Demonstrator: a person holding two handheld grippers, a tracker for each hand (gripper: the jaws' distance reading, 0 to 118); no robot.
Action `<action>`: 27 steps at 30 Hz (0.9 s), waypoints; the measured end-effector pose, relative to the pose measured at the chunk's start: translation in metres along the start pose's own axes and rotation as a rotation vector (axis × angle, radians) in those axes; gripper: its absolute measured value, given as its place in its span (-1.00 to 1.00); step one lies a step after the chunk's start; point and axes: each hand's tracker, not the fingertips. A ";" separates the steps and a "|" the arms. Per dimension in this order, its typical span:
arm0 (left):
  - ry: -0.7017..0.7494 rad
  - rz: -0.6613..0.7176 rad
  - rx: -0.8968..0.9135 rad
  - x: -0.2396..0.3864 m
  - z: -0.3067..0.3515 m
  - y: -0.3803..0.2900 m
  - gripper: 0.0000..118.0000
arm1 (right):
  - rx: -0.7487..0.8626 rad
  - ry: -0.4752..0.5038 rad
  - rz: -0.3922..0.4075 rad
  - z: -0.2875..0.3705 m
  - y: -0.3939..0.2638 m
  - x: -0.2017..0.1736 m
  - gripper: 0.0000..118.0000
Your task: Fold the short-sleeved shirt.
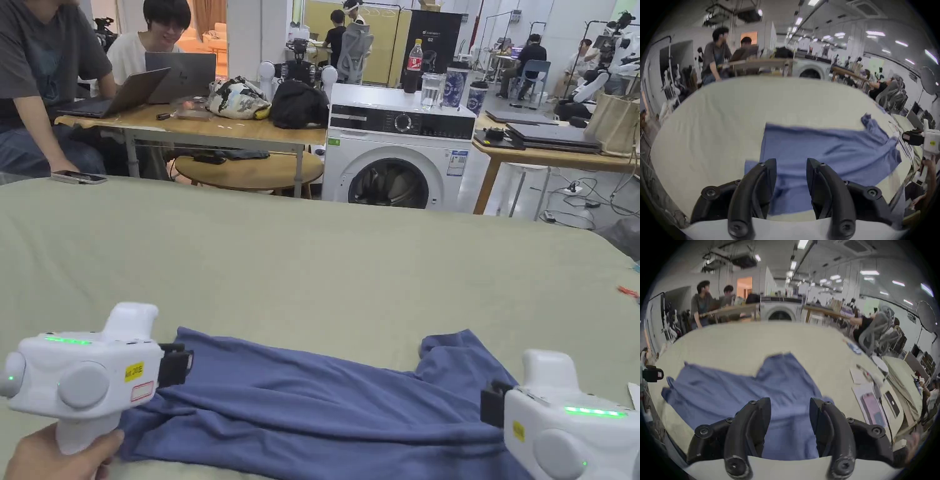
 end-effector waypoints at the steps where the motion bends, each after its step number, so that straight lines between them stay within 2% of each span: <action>1: -0.006 -0.006 0.048 0.005 0.003 0.002 -0.41 | 0.048 0.024 -0.008 -0.003 0.001 -0.002 -0.24; 2: 0.004 -0.010 0.092 0.011 0.004 0.003 -0.41 | 0.074 0.026 -0.002 -0.003 0.004 -0.009 -0.46; 3: 0.015 -0.020 0.114 0.016 0.006 0.003 -0.45 | 0.093 0.030 -0.004 -0.003 0.005 -0.014 -0.77; 4: 0.029 -0.031 0.135 0.021 0.005 0.005 -0.67 | 0.118 0.031 -0.014 -0.003 0.006 -0.019 -1.00; 5: 0.045 -0.050 0.131 0.025 0.004 0.007 -0.93 | 0.132 0.032 -0.018 -0.003 0.006 -0.024 -1.00; 6: 0.076 -0.074 0.134 0.030 0.002 0.008 -1.00 | 0.138 0.050 -0.021 -0.004 0.006 -0.028 -1.00; 12: 0.067 -0.057 0.072 0.018 -0.027 0.024 -1.00 | 0.150 0.080 -0.017 -0.011 0.007 -0.048 -1.00; 21: 0.014 0.029 -0.270 -0.060 -0.138 0.080 -1.00 | 0.077 0.098 0.022 -0.034 0.016 -0.048 -1.00; 22: 0.002 0.035 -0.317 -0.066 -0.149 0.084 -0.90 | 0.066 0.097 0.026 -0.037 0.016 -0.047 -1.00; 24: -0.014 0.051 -0.400 -0.074 -0.170 0.089 -0.38 | 0.052 0.090 0.035 -0.043 0.015 -0.046 -1.00; 25: -0.020 0.053 -0.413 -0.077 -0.178 0.088 -0.20 | 0.045 0.085 0.040 -0.046 0.015 -0.044 -1.00; 27: 0.003 0.055 -0.455 -0.079 -0.196 0.087 -0.08 | 0.031 0.079 0.041 -0.052 0.014 -0.042 -1.00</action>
